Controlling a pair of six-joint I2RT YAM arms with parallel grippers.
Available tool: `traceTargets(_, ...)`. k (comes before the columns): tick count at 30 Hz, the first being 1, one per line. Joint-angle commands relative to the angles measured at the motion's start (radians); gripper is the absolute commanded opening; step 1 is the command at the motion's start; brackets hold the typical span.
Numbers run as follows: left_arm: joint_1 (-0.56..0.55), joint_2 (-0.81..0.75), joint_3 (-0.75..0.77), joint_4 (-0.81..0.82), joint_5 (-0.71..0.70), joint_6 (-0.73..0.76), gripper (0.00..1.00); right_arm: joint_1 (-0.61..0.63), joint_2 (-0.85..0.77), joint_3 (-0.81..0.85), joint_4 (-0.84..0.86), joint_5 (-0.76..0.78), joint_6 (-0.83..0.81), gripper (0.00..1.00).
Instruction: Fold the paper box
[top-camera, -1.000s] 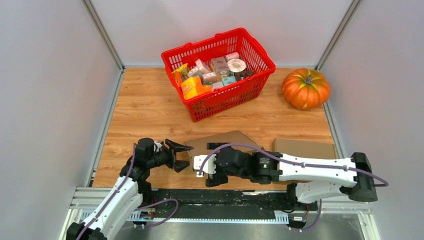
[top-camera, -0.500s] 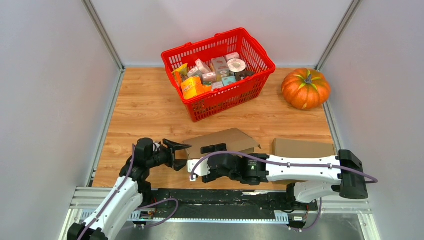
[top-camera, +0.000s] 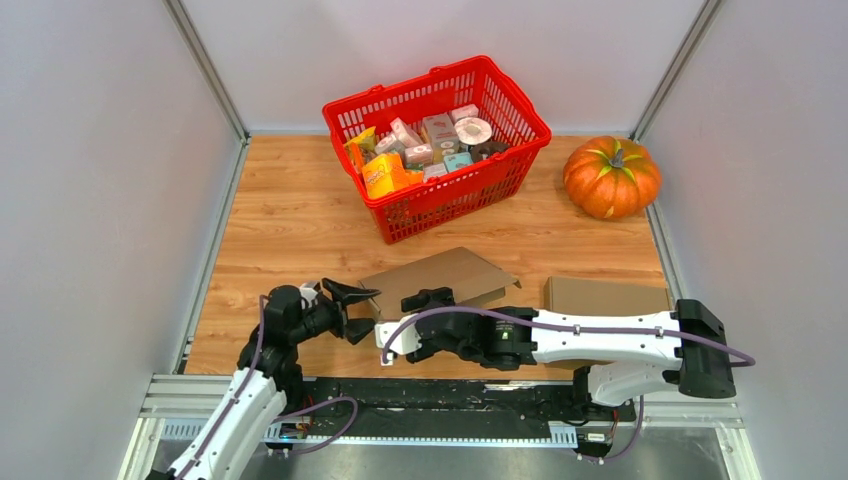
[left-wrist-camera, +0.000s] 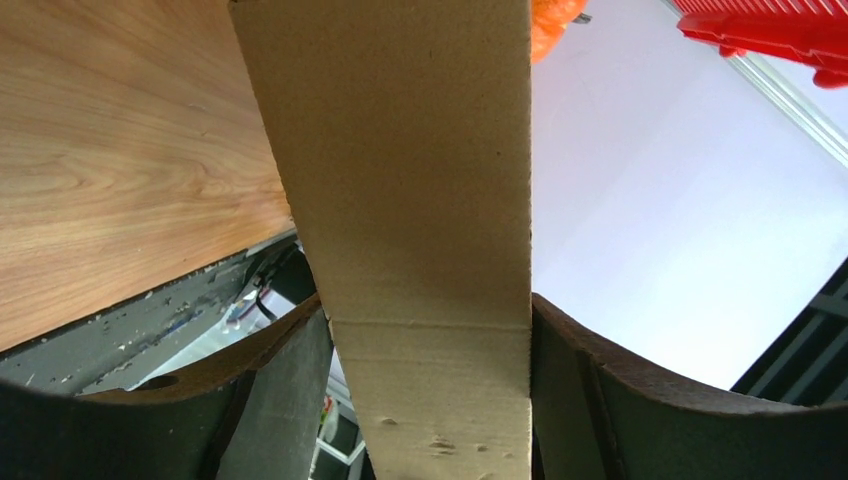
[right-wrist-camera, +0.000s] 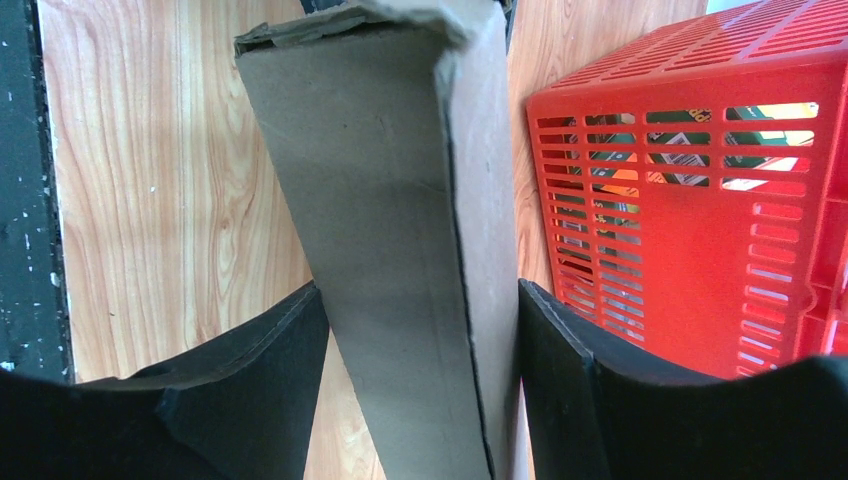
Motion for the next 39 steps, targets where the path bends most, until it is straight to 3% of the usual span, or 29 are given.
traceTargets(1, 0.009, -0.061, 0.014, 0.012, 0.091, 0.095, 0.73, -0.028, -0.028, 0.027, 0.093, 0.09, -0.018, 0.34)
traceTargets(6, 0.015, -0.174, -0.001, 0.064, 0.034, 0.009, 0.74, -0.031, -0.051, 0.041, 0.061, 0.098, -0.042, 0.29)
traceTargets(9, 0.015, -0.263, -0.036, 0.081, -0.001, -0.147, 0.75, -0.026, -0.083, 0.038, 0.05, 0.107, -0.045, 0.27)
traceTargets(13, 0.015, -0.369, -0.068, 0.066, -0.064, -0.235, 0.75, -0.025, -0.117, 0.026, 0.067, 0.055, -0.046, 0.27)
traceTargets(22, 0.016, -0.308, 0.122, -0.311, -0.118, -0.105, 0.76, -0.005, -0.08, -0.014, 0.055, 0.141, -0.038, 0.26)
traceTargets(29, 0.016, -0.259, 0.359, -0.684, -0.287, -0.011, 0.77, 0.007, -0.14, -0.051, 0.029, 0.173, 0.037, 0.26)
traceTargets(32, 0.016, -0.219, 0.465, -0.779, -0.401, 0.125, 0.77, 0.007, -0.143, 0.012, -0.067, 0.158, 0.068, 0.26)
traceTargets(35, 0.016, -0.119, 0.601, -0.838, -0.548, 0.438, 0.78, -0.005, -0.083, 0.166, -0.297, 0.068, 0.16, 0.28)
traceTargets(38, 0.016, 0.019, 0.715, -0.779, -0.532, 0.911, 0.74, -0.045, 0.007, 0.343, -0.543, -0.052, 0.272, 0.3)
traceTargets(39, 0.016, 0.084, 0.746, -0.798, -0.519, 0.982, 0.74, -0.055, 0.05, 0.405, -0.633, -0.118, 0.318, 0.3)
